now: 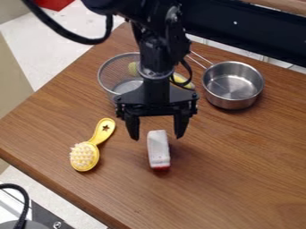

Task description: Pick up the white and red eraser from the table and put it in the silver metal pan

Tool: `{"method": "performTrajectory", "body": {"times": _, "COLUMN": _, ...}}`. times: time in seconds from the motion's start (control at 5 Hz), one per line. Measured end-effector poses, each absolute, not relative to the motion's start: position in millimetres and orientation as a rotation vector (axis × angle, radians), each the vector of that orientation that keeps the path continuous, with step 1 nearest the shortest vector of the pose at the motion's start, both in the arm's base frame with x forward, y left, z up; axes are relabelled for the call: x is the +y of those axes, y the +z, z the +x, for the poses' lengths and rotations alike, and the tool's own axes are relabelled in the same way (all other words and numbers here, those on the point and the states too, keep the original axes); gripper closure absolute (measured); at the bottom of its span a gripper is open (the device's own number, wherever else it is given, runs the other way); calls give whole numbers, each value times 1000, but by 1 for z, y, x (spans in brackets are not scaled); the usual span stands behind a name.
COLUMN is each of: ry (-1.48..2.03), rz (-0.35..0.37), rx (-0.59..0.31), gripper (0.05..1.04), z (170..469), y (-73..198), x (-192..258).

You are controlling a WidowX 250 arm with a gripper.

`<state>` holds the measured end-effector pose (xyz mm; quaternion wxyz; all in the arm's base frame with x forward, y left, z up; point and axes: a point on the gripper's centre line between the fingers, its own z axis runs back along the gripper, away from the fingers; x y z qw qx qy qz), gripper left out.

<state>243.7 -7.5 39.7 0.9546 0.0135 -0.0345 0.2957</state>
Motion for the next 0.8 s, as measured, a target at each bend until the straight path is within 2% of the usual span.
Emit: {"method": "performTrajectory", "body": {"times": 0.8, "ry": 637, "rz": 47, "rx": -72, "gripper": 86, "z": 248, "y": 23, "x": -6}}
